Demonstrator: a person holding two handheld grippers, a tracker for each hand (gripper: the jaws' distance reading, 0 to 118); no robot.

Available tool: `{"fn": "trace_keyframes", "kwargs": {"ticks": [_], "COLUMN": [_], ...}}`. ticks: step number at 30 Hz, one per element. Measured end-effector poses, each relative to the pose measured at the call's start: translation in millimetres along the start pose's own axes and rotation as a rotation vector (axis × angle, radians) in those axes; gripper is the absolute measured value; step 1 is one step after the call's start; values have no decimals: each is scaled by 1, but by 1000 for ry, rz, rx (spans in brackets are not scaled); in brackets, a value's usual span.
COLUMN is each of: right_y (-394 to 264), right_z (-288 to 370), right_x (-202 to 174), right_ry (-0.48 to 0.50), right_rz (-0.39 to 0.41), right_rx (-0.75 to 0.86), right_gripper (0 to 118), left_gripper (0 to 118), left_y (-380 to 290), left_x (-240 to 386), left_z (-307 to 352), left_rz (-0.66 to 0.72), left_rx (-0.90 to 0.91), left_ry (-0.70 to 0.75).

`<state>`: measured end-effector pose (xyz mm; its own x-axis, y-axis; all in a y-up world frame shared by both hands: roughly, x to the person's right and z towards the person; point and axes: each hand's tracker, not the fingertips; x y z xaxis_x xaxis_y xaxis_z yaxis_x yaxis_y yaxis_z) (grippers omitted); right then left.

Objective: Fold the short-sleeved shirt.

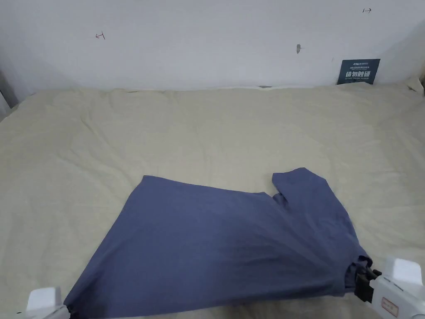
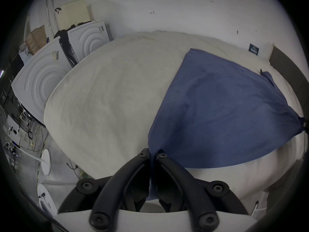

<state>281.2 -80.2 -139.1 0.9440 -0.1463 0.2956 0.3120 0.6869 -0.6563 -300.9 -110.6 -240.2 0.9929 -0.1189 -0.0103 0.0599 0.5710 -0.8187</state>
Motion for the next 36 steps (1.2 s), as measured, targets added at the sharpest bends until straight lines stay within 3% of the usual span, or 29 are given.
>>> {"fn": "trace_keyframes", "kwargs": {"ticks": [5, 6, 9, 11, 12, 13, 15, 16, 17, 20, 24, 27, 32, 33, 35, 36], "right_y": [-31, -35, -40, -31, -25, -18, -1, 11, 26, 65, 106, 120, 122, 121, 116, 114], "right_z": [-20, -29, -20, -9, -4, 3, 4, 12, 23, 67, 112, 142, 161, 162, 166, 166], "right_x": [7, 9, -4, -15, -20, -24, -15, -17, -21, -45, -58, -72, -85, -86, -96, -98], "right_ry": [-72, -57, -63, -74, -76, -81, -70, -62, -63, -50, -46, -55, -98, -106, -116, -122], "right_rz": [36, 6, -22, -31, -31, -27, -9, 3, 17, 83, 155, 166, 179, 187, 199, 201], "right_rx": [-198, -228, -194, -202, -204, -197, -116, -65, -8, 174, 425, 573, 704, 711, 724, 729], "right_gripper": [2, 2, 2, 8, 19, 35, 81, 94, 100, 100, 100, 101, 100, 96, 71, 43], "left_gripper": [6, 6, 6, 11, 23, 42, 101, 115, 118, 114, 114, 114, 114, 113, 101, 76], "left_y": [-14, -14, -8, -4, -2, 1, 14, 24, 34, 72, 114, 132, 141, 141, 139, 138], "left_x": [2, 2, 3, 2, 2, 2, 1, 2, 5, 17, 44, 68, 102, 106, 112, 114], "left_z": [-9, -12, -11, -8, -7, -2, 10, 21, 37, 82, 138, 167, 186, 186, 188, 188], "left_rz": [-9, -1, 32, 34, 43, 59, 118, 145, 177, 210, 177, 135, 81, 82, 92, 90], "left_rx": [-83, -88, -103, -108, -104, -103, -62, -11, 54, 242, 511, 714, 878, 888, 908, 907], "left_ry": [-15, -11, -4, -4, 0, 7, 2, -32, -61, -167, -163, -154, -142, -146, -193, -217]}}
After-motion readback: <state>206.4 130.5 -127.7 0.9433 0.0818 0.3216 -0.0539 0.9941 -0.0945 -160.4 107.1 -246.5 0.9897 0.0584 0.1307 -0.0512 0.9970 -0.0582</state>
